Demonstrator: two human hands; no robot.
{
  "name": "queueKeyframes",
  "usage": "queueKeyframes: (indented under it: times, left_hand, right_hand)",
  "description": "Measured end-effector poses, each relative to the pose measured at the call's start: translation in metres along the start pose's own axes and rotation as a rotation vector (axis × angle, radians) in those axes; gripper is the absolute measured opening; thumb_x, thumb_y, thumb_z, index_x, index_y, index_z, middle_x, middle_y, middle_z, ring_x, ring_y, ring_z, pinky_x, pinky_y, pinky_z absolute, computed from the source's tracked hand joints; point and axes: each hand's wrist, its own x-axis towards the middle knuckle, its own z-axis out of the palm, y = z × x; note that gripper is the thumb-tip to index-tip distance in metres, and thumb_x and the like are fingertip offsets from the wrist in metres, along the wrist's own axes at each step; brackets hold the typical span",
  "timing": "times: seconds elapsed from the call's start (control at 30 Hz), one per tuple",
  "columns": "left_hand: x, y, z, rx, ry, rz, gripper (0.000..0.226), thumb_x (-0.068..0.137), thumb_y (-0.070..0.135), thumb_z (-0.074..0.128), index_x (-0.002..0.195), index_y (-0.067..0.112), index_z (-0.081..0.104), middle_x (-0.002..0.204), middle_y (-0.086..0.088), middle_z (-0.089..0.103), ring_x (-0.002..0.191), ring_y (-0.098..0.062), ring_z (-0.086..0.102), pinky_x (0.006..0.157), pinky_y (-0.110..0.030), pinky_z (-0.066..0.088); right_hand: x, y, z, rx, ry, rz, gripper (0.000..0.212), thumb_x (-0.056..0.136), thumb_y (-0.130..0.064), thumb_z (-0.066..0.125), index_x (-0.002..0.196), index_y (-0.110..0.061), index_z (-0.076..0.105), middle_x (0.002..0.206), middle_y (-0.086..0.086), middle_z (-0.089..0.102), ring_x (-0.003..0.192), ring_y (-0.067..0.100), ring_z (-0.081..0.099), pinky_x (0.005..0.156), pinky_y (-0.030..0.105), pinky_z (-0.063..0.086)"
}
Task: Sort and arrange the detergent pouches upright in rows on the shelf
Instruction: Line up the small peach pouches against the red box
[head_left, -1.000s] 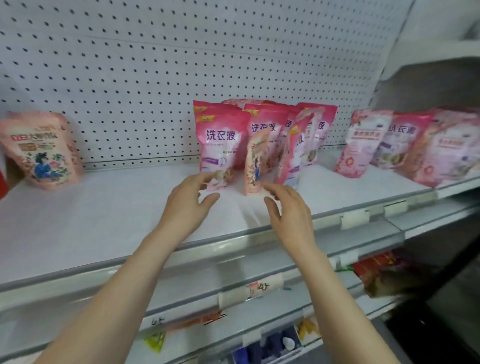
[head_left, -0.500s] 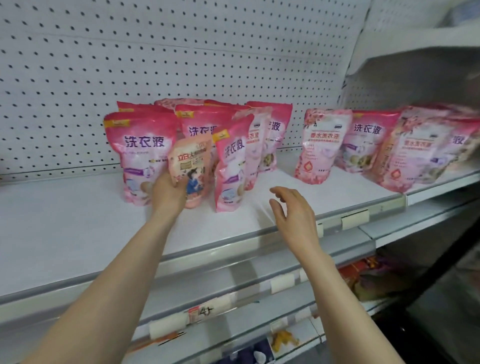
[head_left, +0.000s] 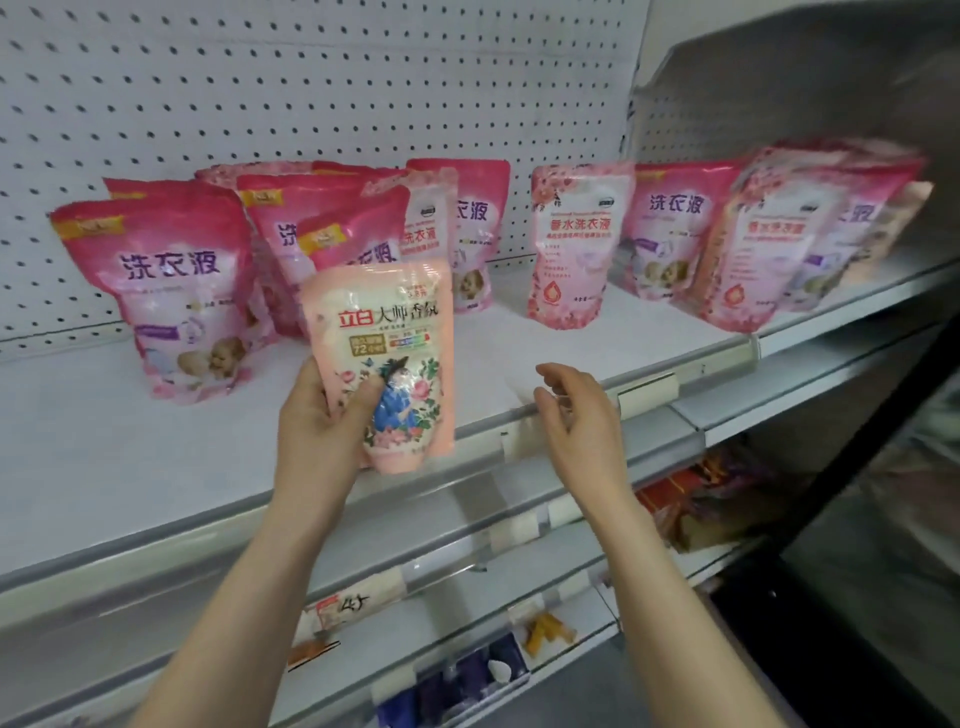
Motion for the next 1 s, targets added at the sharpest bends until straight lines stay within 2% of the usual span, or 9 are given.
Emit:
queueKeyframes:
  times: [0.07, 0.17, 0.3, 0.4, 0.53, 0.67, 0.87, 1.0]
  left_hand:
    - [-0.006, -0.008, 0.026, -0.003, -0.064, -0.027, 0.024, 0.091, 0.008, 0.061, 0.112, 0.018, 0.058, 0.099, 0.008, 0.073, 0.091, -0.013, 0.072, 0.067, -0.025, 0.058]
    - [-0.014, -0.015, 0.067, -0.048, -0.139, -0.055, 0.024, 0.09, 0.004, 0.06, 0.107, 0.022, 0.06, 0.094, 0.011, 0.074, 0.085, -0.007, 0.072, 0.064, -0.02, 0.056]
    - [-0.012, -0.023, 0.13, -0.053, -0.214, -0.071, 0.021, 0.091, 0.007, 0.06, 0.1, 0.026, 0.06, 0.092, 0.008, 0.074, 0.082, -0.008, 0.072, 0.064, -0.024, 0.058]
    - [-0.004, -0.028, 0.187, -0.051, -0.238, -0.061, 0.018, 0.091, 0.008, 0.06, 0.099, 0.024, 0.06, 0.09, 0.009, 0.074, 0.082, -0.008, 0.072, 0.064, -0.022, 0.057]
    - [0.005, -0.038, 0.268, -0.086, -0.219, -0.083, 0.022, 0.09, 0.009, 0.062, 0.101, 0.028, 0.062, 0.098, 0.004, 0.075, 0.089, -0.015, 0.072, 0.071, -0.031, 0.058]
    - [0.014, -0.044, 0.338, -0.049, -0.182, -0.072, 0.021, 0.091, 0.011, 0.062, 0.111, 0.019, 0.061, 0.101, 0.005, 0.073, 0.085, -0.009, 0.072, 0.067, -0.023, 0.057]
    - [0.026, -0.057, 0.4, -0.05, -0.125, -0.119, 0.019, 0.09, 0.013, 0.063, 0.105, 0.023, 0.06, 0.101, -0.001, 0.073, 0.087, -0.017, 0.073, 0.075, -0.043, 0.058]
    - [0.034, -0.06, 0.42, 0.005, -0.122, -0.125, 0.016, 0.09, 0.016, 0.063, 0.102, 0.026, 0.06, 0.099, 0.001, 0.074, 0.085, -0.015, 0.073, 0.079, -0.048, 0.058]
  right_hand:
    - [-0.006, 0.012, -0.021, -0.015, 0.032, 0.019, 0.029, 0.1, -0.022, 0.052, 0.128, -0.02, 0.06, 0.123, -0.004, 0.062, 0.111, 0.014, 0.058, 0.097, 0.039, 0.049]
    - [-0.007, 0.039, -0.057, -0.064, 0.103, 0.066, 0.029, 0.1, -0.022, 0.052, 0.129, -0.02, 0.06, 0.125, -0.004, 0.063, 0.115, 0.015, 0.057, 0.099, 0.042, 0.048]
    - [0.012, 0.078, -0.109, -0.088, 0.206, 0.125, 0.031, 0.101, -0.025, 0.052, 0.131, -0.022, 0.057, 0.124, -0.005, 0.062, 0.114, 0.014, 0.058, 0.099, 0.04, 0.048]
    - [0.04, 0.113, -0.147, -0.084, 0.243, 0.14, 0.032, 0.1, -0.028, 0.051, 0.132, -0.025, 0.054, 0.123, -0.005, 0.061, 0.111, 0.012, 0.058, 0.096, 0.039, 0.05]
    - [0.089, 0.167, -0.197, -0.107, 0.22, 0.124, 0.032, 0.1, -0.029, 0.051, 0.132, -0.026, 0.052, 0.122, -0.005, 0.061, 0.11, 0.014, 0.059, 0.094, 0.038, 0.051]
    - [0.141, 0.218, -0.246, -0.123, 0.204, 0.137, 0.037, 0.099, -0.024, 0.052, 0.136, -0.024, 0.051, 0.121, -0.006, 0.061, 0.106, 0.011, 0.058, 0.087, 0.028, 0.048]
    - [0.207, 0.279, -0.275, -0.142, 0.179, 0.147, 0.034, 0.098, -0.023, 0.056, 0.131, -0.017, 0.054, 0.122, -0.002, 0.065, 0.106, 0.016, 0.063, 0.08, 0.024, 0.043]
    - [0.232, 0.295, -0.281, -0.062, 0.274, 0.193, 0.03, 0.096, -0.019, 0.058, 0.125, -0.019, 0.052, 0.117, 0.0, 0.065, 0.102, 0.018, 0.064, 0.083, 0.03, 0.05]
